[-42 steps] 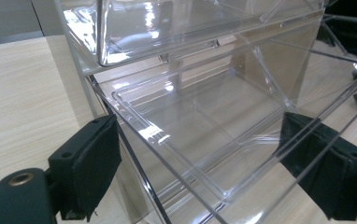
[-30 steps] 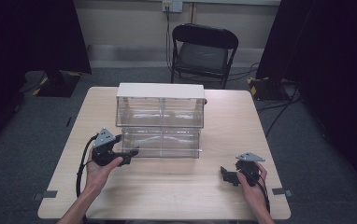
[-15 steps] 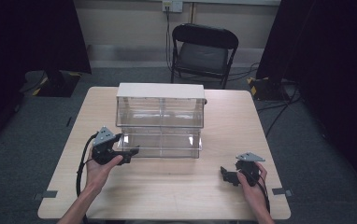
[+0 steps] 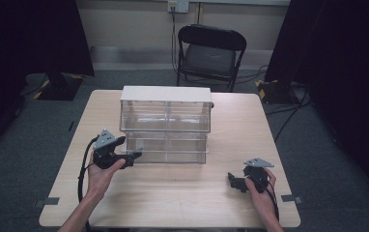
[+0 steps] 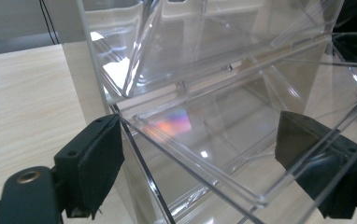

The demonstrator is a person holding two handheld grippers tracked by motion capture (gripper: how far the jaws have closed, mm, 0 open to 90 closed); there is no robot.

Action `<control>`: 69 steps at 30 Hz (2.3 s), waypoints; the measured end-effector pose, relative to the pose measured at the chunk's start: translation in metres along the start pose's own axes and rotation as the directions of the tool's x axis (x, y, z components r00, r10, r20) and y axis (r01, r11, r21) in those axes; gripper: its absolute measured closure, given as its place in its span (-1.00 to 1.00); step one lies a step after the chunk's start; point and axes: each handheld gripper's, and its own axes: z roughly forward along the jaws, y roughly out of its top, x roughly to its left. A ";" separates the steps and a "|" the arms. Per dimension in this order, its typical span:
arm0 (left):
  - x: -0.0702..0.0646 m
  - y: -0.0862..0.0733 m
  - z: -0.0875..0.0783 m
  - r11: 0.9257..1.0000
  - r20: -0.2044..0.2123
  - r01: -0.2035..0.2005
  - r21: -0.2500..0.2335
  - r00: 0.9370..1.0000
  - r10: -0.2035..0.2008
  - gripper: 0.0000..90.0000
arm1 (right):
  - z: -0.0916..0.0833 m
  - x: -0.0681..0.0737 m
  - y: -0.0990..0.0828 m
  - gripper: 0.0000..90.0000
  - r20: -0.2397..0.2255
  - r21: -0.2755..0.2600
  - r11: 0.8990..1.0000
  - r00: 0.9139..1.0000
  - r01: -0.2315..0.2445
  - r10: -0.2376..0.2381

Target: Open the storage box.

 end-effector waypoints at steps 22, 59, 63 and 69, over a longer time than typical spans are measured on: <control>0.002 0.004 0.004 1.000 -0.001 0.002 -0.012 1.000 -0.002 -0.66 | 0.000 0.000 0.000 -0.82 0.000 0.000 1.000 1.000 0.000 0.000; 0.004 0.017 0.002 1.000 0.010 -0.006 -0.007 1.000 0.006 -0.66 | 0.000 0.000 0.000 -0.82 0.000 0.000 1.000 1.000 -0.001 0.001; 0.005 0.019 0.003 1.000 0.017 -0.002 -0.015 1.000 0.002 -0.66 | 0.000 0.000 0.000 -0.82 0.000 0.000 1.000 1.000 0.000 0.000; 0.005 0.020 0.002 1.000 0.021 0.010 -0.027 1.000 -0.009 -0.66 | 0.000 0.000 0.000 -0.82 0.000 0.000 1.000 1.000 0.000 0.000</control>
